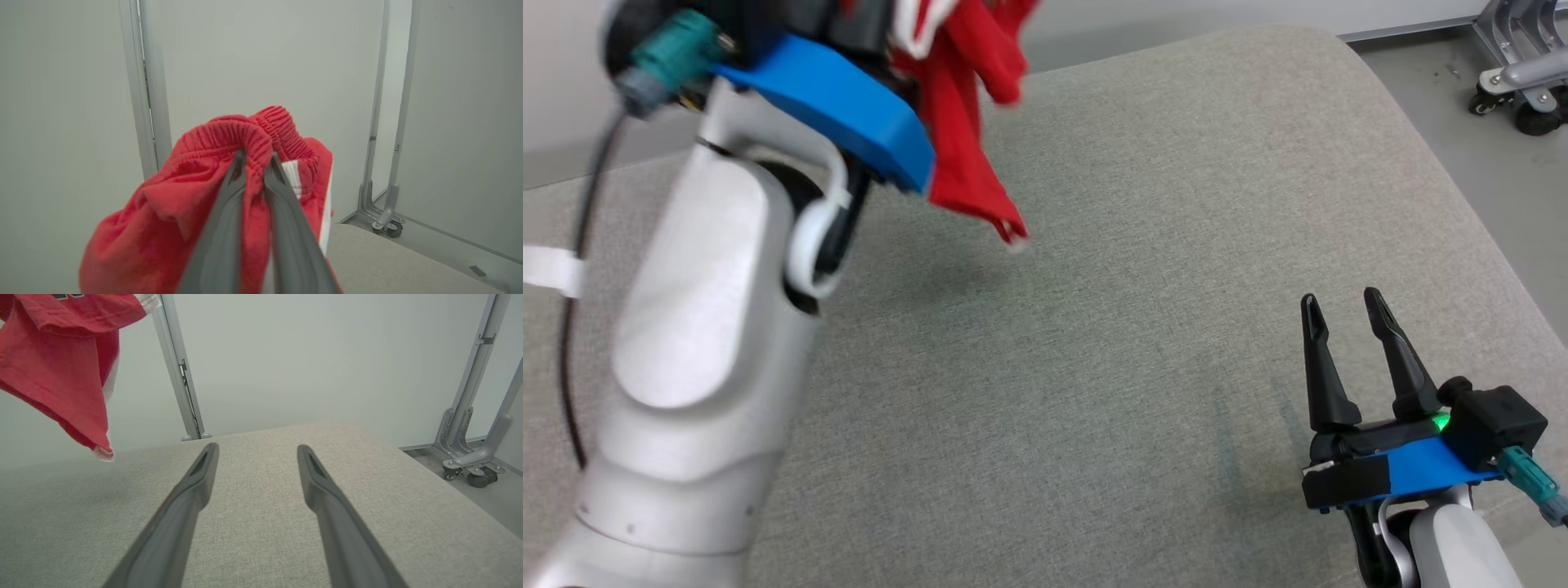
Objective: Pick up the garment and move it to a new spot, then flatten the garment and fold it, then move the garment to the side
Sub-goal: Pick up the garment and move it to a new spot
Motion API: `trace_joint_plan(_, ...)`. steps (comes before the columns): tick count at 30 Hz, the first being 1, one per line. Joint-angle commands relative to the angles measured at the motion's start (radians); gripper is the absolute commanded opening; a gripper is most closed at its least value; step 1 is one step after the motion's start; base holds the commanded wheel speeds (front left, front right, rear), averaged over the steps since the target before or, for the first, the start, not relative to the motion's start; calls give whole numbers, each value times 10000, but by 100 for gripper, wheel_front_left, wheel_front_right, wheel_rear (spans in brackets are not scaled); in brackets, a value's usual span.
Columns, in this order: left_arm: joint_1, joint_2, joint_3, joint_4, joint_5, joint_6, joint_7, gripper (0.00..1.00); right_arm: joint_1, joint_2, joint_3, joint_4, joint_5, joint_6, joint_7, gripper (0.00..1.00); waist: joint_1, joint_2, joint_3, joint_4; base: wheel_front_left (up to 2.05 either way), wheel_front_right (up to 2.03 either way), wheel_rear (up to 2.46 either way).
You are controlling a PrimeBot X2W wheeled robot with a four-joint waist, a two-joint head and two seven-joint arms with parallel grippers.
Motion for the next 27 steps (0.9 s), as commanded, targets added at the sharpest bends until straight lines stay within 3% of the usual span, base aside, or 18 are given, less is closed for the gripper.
trace_joint_plan(1, 340, -85, -198, 254, -123, -61, -30, 0, -105, -39, 21, -17, 10, 1, -36, 100, -1, 0, -9, -43, 0, 0, 0)
trace_joint_plan(18, 3326, -874, -2527, 3164, -485, -267, -1388, 1, 24, -41, 70, 136, -326, 1, -35, 100, -1, 0, -163, 496, 0, 0, 0)
trace_joint_plan(19, 3399, -908, -2642, 3277, -463, -270, -1545, 90, 23, -39, 92, 169, -324, 1, -37, 100, -1, 0, -201, 540, 0, 0, 0)
trace_joint_plan(20, 3428, -950, -2704, 3345, -420, -272, -1779, 100, 29, -41, 107, 188, -340, 1, -37, 100, -1, 0, -253, 599, 0, 0, 0)
trace_joint_plan(27, 3499, -1035, -2555, 3481, -418, -23, -3186, 100, 266, -41, 100, 337, -505, 1, -36, 100, -1, 0, -780, 1119, 0, 0, 0)
